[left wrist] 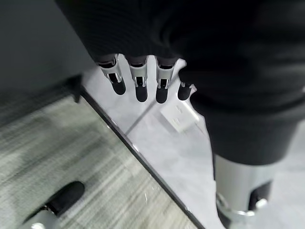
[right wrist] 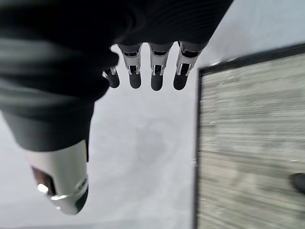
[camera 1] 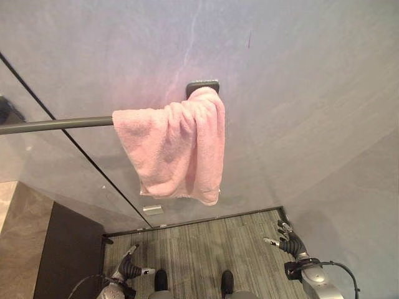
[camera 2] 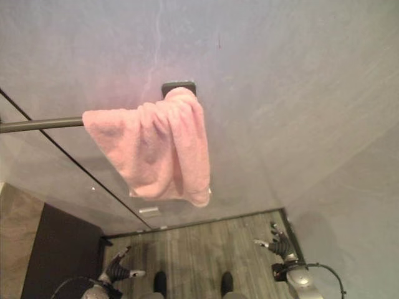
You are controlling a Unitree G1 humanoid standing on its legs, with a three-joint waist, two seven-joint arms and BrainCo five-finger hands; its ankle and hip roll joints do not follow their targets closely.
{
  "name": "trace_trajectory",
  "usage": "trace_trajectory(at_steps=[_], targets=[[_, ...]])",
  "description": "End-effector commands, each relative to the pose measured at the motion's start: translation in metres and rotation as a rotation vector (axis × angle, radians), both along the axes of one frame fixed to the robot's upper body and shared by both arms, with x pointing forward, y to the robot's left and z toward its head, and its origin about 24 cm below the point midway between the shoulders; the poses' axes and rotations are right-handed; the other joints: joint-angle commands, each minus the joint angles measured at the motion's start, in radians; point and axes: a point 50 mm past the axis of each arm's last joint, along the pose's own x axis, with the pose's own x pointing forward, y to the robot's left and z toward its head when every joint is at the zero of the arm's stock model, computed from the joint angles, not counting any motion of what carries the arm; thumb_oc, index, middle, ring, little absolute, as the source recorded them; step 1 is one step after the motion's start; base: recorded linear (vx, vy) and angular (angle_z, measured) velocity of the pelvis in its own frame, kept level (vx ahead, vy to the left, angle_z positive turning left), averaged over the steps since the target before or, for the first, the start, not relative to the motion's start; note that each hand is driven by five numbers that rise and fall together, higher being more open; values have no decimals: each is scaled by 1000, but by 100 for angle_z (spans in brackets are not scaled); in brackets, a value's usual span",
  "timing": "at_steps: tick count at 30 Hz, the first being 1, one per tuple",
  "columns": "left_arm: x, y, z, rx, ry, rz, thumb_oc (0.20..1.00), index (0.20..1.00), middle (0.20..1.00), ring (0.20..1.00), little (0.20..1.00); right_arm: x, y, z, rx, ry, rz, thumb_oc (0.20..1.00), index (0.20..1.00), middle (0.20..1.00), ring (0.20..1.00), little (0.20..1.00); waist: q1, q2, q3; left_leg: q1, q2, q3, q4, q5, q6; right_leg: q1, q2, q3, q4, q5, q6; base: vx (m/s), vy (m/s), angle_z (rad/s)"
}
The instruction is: Put brush and paste in cup on sink, flatten towel.
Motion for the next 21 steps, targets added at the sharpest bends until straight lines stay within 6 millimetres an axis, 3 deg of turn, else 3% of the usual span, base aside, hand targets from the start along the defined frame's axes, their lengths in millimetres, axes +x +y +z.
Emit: trace_trajectory(at_steps=[1,5,6,7,11,13,17,21], targets=[[27,31,28,67,-132,-1,1000,1000,1000,1000,1000,18,-12,30,98,-175,-44,1000,1000,1000,1000,1000,7,-41,-8,-38,-33,-29,5,46,11,-25,-36,-27,83,-22,15,34,-9,32],[41,51,60,92,-252,-37,1000,1000,1000,1000,1000,33,-19,54,127,-260,27,1000,1000,1000,1000,1000,24,-43,-12,-28,-34,-35,5,40,8,-10,-42,-45,87,-25,17,44,1,27],[50,60,78,104,-309,-72,1000,1000,1000,1000,1000,40,-22,69,111,-282,114,1000,1000,1000,1000,1000,33,-45,-13,-22,-34,-38,5,37,5,-1,-44,-53,90,-29,18,24,-3,5],[49,60,78,104,-309,-71,1000,1000,1000,1000,1000,40,-22,69,111,-282,115,1000,1000,1000,1000,1000,32,-45,-13,-21,-35,-38,5,37,5,0,-44,-54,90,-30,18,26,-2,5],[71,65,116,77,-439,-136,1000,1000,1000,1000,1000,56,-22,97,80,-316,263,1000,1000,1000,1000,1000,43,-48,-20,-10,-35,-41,5,33,3,14,-47,-60,90,-32,19,21,3,3],[90,55,131,15,-491,-196,1000,1000,1000,1000,1000,70,-13,113,104,-327,366,1000,1000,1000,1000,1000,46,-51,-28,4,-34,-37,5,30,3,26,-49,-58,92,-37,20,36,11,0],[108,39,144,-47,-540,-256,1000,1000,1000,1000,1000,87,5,125,115,-353,458,1000,1000,1000,1000,1000,46,-51,-36,19,-31,-34,5,24,3,37,-51,-53,96,-43,17,0,0,0],[126,12,151,-128,-606,-300,1000,1000,1000,1000,1000,108,38,136,137,-427,518,1000,1000,1000,1000,1000,45,-49,-38,32,-32,-26,5,18,8,42,-52,-44,100,-44,16,7,11,-3]])
